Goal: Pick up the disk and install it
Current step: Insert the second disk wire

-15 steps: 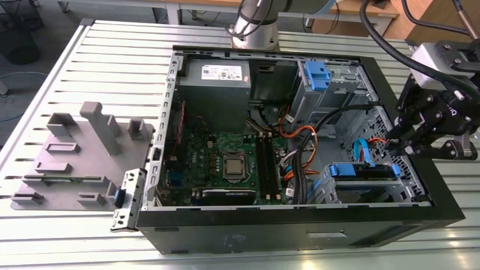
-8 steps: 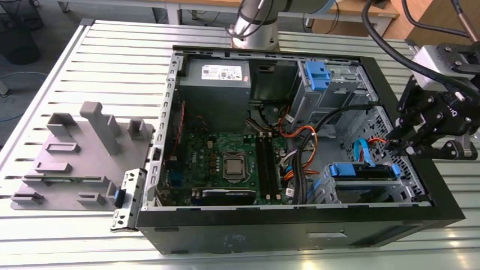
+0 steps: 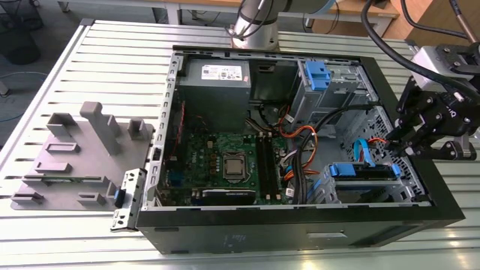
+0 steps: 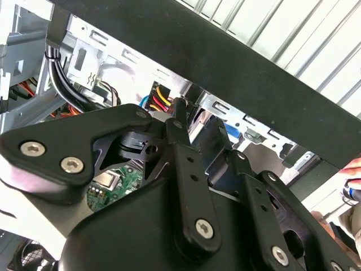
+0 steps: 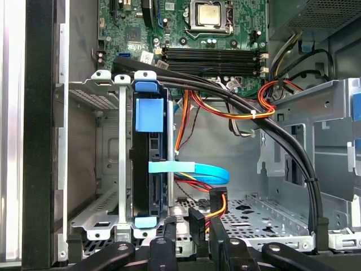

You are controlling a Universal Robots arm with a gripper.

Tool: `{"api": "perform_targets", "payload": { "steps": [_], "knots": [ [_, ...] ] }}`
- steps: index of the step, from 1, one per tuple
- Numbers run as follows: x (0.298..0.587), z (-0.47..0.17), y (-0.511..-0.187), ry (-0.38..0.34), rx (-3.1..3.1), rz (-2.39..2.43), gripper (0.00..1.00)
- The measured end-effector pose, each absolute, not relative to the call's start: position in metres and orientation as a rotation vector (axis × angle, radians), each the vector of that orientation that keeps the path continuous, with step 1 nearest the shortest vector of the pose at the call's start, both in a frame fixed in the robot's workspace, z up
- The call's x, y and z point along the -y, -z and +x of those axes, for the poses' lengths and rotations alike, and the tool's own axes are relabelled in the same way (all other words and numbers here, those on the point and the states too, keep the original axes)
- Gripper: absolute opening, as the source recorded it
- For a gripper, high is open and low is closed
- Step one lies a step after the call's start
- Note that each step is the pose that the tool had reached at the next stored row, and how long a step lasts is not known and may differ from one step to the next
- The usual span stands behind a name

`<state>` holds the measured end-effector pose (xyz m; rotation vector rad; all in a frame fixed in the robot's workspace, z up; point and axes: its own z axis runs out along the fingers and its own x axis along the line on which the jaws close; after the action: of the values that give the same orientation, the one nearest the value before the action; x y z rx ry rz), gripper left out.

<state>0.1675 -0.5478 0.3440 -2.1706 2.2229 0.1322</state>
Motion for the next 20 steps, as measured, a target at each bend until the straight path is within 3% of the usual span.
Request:
{"api": "perform_targets", "payload": {
  "steps": [8,12,20],
  "knots": [
    [0.5478,0.1675,-0.3440,-0.132,-2.223,-2.171,0.35],
    [0.5478,0.1675,-0.3440,-0.132,-2.224,-2.171,0.17],
    [0.5478,0.1675,-0.3440,-0.133,-2.224,-2.172,0.16]
  ]
}}
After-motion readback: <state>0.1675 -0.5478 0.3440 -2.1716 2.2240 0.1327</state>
